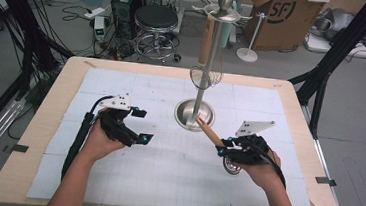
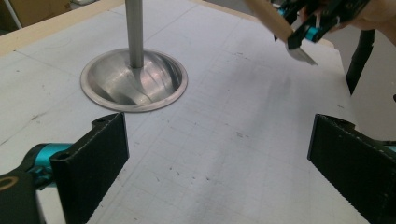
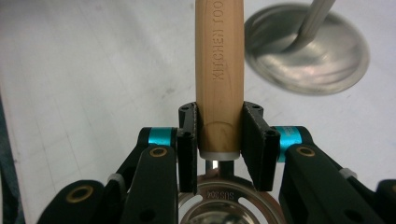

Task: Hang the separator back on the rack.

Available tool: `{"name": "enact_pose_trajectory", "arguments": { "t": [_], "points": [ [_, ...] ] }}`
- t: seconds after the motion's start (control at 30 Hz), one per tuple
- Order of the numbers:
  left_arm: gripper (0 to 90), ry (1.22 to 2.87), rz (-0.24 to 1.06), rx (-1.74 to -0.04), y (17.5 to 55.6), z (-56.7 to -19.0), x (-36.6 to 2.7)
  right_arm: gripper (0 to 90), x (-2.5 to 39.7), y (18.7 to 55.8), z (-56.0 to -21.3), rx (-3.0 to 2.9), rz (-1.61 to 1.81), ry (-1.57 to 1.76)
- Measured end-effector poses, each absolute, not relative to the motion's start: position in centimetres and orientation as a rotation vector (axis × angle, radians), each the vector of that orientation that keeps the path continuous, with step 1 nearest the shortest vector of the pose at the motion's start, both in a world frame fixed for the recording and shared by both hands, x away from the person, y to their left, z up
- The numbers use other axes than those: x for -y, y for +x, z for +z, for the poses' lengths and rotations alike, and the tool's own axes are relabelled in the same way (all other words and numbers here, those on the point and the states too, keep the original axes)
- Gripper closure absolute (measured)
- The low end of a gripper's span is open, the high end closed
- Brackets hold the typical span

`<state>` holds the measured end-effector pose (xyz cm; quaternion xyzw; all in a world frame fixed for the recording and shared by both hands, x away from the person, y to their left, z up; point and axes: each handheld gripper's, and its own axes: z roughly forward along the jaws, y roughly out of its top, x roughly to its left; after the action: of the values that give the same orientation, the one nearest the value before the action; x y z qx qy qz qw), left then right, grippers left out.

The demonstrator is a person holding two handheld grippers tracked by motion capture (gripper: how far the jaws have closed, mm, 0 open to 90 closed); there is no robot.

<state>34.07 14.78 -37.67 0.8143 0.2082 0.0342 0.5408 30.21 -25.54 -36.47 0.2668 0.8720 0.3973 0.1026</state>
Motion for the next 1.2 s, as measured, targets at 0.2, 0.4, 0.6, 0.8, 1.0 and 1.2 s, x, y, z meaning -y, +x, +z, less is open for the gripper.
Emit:
{"name": "enact_pose_trajectory", "arguments": {
  "t": [0.2, 0.4, 0.6, 0.8, 1.0, 1.2],
  "points": [
    [5.9, 1.935, 0.087, -0.492, 34.1, -37.6, -14.9, 69.1, 26.8, 30.6, -34.2, -2.48, 1.273, 0.772],
    [5.9, 1.936, 0.087, -0.492, 34.1, -37.6, -14.9, 69.1, 27.8, 30.6, -32.3, -2.392, 1.358, 0.754],
    [5.9, 1.934, 0.086, -0.491, 34.1, -37.6, -14.9, 69.1, 28.6, 31.1, -30.4, -2.323, 1.464, 0.726],
    [5.9, 1.93, 0.088, -0.494, 34.1, -37.6, -15.0, 69.0, 29.6, 31.9, -28.3, -2.249, 1.552, 0.685],
    [5.9, 1.929, 0.088, -0.494, 34.1, -37.6, -15.0, 69.1, 30.5, 32.7, -26.2, -2.189, 1.581, 0.658],
    [5.9, 1.929, 0.081, -0.489, 34.1, -37.6, -15.1, 69.0, 30.8, 33.0, -24.4, -2.16, 1.591, 0.635]
  ]
}}
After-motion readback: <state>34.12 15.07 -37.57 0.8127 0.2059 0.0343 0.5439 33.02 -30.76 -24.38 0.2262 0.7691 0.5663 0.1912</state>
